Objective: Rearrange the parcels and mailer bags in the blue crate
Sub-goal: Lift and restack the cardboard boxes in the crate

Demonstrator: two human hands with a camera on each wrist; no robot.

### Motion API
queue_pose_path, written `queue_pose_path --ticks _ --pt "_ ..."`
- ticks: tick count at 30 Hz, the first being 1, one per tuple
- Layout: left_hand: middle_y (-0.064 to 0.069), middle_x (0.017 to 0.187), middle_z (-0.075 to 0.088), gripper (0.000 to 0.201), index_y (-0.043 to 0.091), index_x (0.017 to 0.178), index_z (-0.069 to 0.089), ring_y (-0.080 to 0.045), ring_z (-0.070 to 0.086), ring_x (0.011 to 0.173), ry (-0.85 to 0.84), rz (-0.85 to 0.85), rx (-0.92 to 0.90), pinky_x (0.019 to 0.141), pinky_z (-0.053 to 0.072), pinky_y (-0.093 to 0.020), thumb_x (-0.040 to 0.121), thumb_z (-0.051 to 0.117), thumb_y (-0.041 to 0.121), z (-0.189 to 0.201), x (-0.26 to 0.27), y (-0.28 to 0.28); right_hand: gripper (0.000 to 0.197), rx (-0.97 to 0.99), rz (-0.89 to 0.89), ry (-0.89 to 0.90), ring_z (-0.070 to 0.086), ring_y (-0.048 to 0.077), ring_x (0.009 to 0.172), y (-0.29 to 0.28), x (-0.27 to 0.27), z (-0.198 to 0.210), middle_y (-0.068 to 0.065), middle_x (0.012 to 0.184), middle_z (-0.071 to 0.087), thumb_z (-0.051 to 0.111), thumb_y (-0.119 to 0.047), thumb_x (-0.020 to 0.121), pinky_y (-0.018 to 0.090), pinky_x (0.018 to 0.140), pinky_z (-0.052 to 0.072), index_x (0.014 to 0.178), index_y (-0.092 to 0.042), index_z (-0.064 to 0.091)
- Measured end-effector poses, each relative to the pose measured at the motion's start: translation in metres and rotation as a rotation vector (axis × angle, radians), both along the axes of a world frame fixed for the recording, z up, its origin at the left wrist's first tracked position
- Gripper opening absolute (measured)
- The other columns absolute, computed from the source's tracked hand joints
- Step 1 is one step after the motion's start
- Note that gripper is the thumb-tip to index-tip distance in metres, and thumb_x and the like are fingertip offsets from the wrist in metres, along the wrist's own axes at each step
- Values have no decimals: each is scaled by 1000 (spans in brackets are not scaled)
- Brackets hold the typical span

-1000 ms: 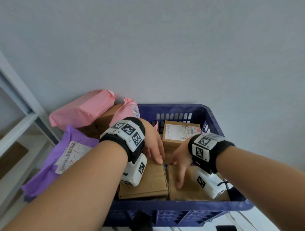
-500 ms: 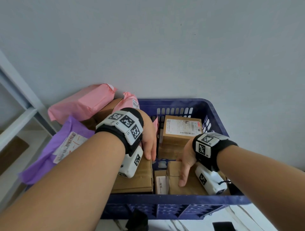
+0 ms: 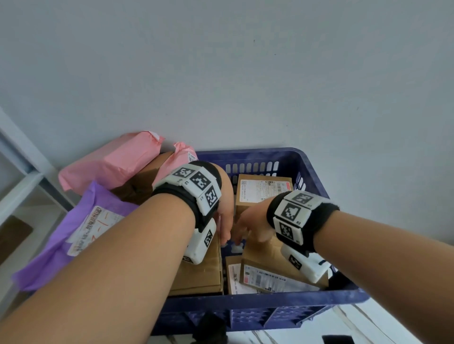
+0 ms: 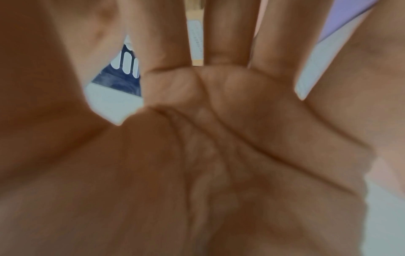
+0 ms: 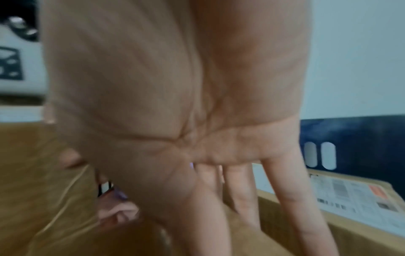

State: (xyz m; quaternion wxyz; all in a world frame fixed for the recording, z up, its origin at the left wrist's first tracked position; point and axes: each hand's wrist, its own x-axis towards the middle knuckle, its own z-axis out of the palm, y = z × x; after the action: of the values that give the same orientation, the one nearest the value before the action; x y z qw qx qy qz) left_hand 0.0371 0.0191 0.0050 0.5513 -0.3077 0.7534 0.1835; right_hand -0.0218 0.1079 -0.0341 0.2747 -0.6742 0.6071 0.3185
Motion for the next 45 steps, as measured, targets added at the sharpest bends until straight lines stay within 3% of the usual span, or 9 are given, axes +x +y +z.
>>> queue_pose_path --ticks 6,12,19,22,28,31,34,43,45 --pt "-4 108 74 52 17 113 70 -23 70 102 216 -39 -189 96 54 -41 71 81 47 1 -1 -5 21 67 -101 47 56 22 87 -3 15 -17 7 96 60 60 -24 91 29 76 45 102 -6 64" --pt "-5 114 72 53 15 116 68 -21 68 106 229 -80 -209 98 52 -41 75 77 47 -12 -3 -9 62 19 -122 71 64 24 99 -2 17 -31 2 106 68 75 -57 67 35 78 53 114 -16 67" --pt "-2 116 72 51 17 120 69 -20 65 114 255 -59 -84 105 47 -41 77 76 43 -1 -3 -19 59 -93 -445 -10 53 21 114 -15 -21 58 4 128 55 66 -35 82 28 74 44 135 -18 48" --pt "-5 123 69 54 16 126 63 -21 65 115 410 48 -85 105 47 -41 79 77 37 10 -2 -23 54 -244 -654 -123 56 19 92 -10 -44 100 9 124 52 63 -24 86 25 60 48 135 -13 46" --pt "9 105 63 47 27 118 50 -10 64 93 917 401 49 74 59 -24 80 78 26 18 0 -28 30 -511 -1093 -508 62 27 107 9 -79 107 8 113 65 68 -29 76 47 95 52 103 -18 63" --pt "3 140 49 111 25 152 18 -17 53 123 1098 425 -11 105 46 -39 66 86 40 13 -4 -29 29 -638 -1338 -799 62 24 100 14 -85 93 6 110 61 63 -25 82 49 87 56 109 -17 59" --pt "1 152 32 132 29 155 -6 -19 39 134 1149 385 -48 112 36 -39 63 87 43 9 -10 -24 37 -646 -1479 -969 54 30 108 16 -86 78 8 123 51 63 -26 81 51 81 58 116 -17 54" --pt "-7 132 40 125 34 152 11 -28 37 123 1116 150 -489 102 41 -43 52 83 46 17 -8 -38 66 -355 -1462 -1042 65 41 94 26 -96 47 24 118 60 39 -55 89 39 70 56 130 -3 48" --pt "-7 131 40 122 35 151 14 -29 37 122 1149 160 -550 101 42 -44 51 82 45 19 -3 -46 75 -260 -1433 -1014 68 41 98 28 -98 35 25 118 65 33 -62 87 46 91 49 128 -2 52"
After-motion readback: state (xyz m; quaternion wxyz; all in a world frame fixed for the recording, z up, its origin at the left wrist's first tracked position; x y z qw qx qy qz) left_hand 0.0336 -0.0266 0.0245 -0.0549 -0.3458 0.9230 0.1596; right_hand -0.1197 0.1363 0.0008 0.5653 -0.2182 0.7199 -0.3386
